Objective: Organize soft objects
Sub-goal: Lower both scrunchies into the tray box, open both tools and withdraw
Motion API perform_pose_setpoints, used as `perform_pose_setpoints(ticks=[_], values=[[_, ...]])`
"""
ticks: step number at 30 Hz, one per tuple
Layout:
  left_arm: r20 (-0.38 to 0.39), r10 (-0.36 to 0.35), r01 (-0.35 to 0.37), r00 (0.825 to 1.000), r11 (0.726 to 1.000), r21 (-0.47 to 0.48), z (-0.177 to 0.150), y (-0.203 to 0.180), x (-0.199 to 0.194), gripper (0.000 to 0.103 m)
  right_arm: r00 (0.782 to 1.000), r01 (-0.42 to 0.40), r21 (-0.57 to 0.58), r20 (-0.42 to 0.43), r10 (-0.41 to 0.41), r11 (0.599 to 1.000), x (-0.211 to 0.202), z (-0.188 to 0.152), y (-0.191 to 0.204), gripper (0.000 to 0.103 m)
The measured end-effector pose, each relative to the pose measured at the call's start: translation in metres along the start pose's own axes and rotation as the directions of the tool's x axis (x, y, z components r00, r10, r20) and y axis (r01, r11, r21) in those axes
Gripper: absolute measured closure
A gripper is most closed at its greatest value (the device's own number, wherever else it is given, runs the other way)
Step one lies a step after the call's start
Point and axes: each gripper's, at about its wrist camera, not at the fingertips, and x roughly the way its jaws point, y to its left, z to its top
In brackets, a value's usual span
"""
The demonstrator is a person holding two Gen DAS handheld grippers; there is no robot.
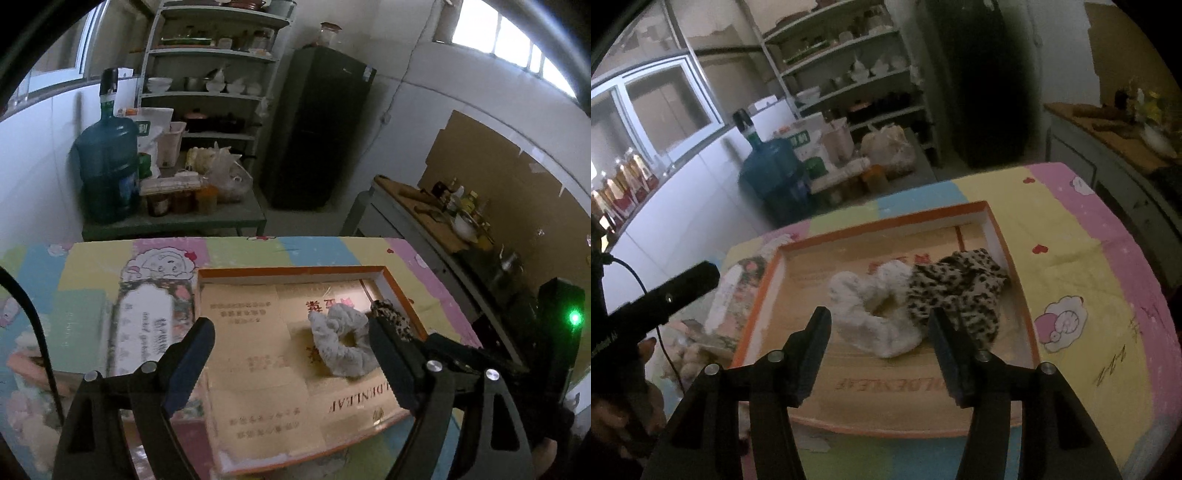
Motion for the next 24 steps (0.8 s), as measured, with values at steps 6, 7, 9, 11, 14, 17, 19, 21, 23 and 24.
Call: perform_pose_setpoints(ticks=[6, 7, 9, 11, 14, 17, 19, 21, 23, 24], values=[[0.027, 0.000, 0.000, 1.000, 1.000, -0.010, 0.000, 0.018, -0.038, 0.018, 0.998, 0.009, -0.019, 0.058, -0.008, 1.000, -0.024, -0.003, 0.038, 0.046], [0.034, -0.001, 0.001, 0.999, 1.000, -0.016, -0.001, 0.022, -0.044, 0.018, 0.998, 0.010, -0.019, 0.070, -0.009, 1.000, -0.029, -0.004, 0.047, 0.046], [0.056, 0.012, -0.011, 0.998, 1.000, -0.021, -0.002, 0.030, -0.057, 0.018, 0.996, 0.013, -0.020, 0.086, -0.011, 1.000, -0.036, -0.006, 0.061, 0.046], [0.079, 0.038, -0.036, 0.996, 0.999, -0.022, -0.003, 0.039, -0.070, 0.020, 0.995, 0.013, -0.032, 0.096, -0.010, 0.999, -0.040, -0.009, 0.074, 0.045], [0.096, 0.053, -0.050, 0.994, 0.998, -0.027, -0.004, 0.054, -0.088, 0.021, 0.995, 0.006, -0.050, 0.104, -0.001, 0.999, -0.045, -0.015, 0.097, 0.045], [0.116, 0.066, -0.064, 0.991, 0.998, -0.027, -0.008, 0.067, -0.107, 0.022, 0.994, -0.007, -0.065, 0.109, 0.014, 0.998, -0.050, -0.023, 0.117, 0.045], [0.124, 0.097, -0.095, 0.988, 0.995, -0.022, -0.012, 0.074, -0.119, 0.022, 0.993, -0.012, -0.078, 0.112, 0.021, 0.997, -0.052, -0.027, 0.130, 0.045], [0.125, 0.111, -0.109, 0.986, 0.994, -0.023, -0.015, 0.080, -0.127, 0.022, 0.993, -0.015, -0.088, 0.116, 0.025, 0.996, -0.055, -0.031, 0.140, 0.045], [0.128, 0.123, -0.120, 0.984, 0.992, -0.028, -0.018, 0.089, -0.136, 0.022, 0.992, -0.019, -0.094, 0.122, 0.031, 0.995, -0.058, -0.035, 0.149, 0.045], [0.129, 0.127, -0.124, 0.983, 0.992, -0.030, -0.020, 0.092, -0.140, 0.022, 0.992, -0.020, -0.096, 0.124, 0.031, 0.995, -0.059, -0.036, 0.152, 0.045]])
